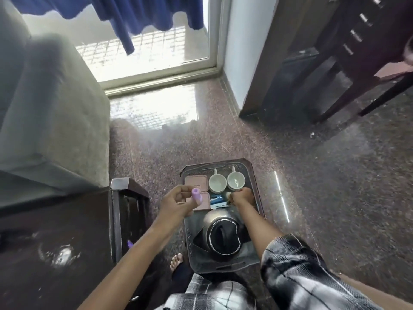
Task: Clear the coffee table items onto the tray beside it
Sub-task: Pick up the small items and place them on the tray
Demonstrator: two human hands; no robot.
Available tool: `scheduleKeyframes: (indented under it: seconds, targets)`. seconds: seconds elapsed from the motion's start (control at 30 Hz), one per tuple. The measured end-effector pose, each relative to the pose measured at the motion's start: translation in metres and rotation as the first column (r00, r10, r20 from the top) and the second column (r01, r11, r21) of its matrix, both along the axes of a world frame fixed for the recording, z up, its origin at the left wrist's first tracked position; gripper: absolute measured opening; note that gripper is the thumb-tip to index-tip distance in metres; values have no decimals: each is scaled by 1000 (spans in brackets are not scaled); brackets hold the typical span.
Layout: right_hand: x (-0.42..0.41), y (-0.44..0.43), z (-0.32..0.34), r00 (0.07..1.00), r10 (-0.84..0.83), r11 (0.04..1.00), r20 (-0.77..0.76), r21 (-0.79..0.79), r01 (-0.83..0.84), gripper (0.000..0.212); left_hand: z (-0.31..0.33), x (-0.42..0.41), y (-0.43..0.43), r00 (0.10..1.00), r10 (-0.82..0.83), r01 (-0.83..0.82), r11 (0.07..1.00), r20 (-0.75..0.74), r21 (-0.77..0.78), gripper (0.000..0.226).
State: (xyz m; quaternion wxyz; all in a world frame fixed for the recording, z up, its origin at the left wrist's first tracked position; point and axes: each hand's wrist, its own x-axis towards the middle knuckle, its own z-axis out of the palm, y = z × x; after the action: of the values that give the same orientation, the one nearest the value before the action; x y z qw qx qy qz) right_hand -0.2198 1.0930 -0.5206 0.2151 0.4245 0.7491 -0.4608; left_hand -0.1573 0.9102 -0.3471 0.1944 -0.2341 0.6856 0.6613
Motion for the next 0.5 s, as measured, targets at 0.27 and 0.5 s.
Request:
scheduleKeyframes:
  seconds: [0.27,0.5]
  targets:
    - [-7,-4,-45,994,9,1000,107,-1,-9,46,-3,12,-2,993,104,-102,994,51,-34,21]
    - [-6,7,-3,941,-336,909,42,-245,336,17,-13,11,0,992,113,-110,993,61,-36,20]
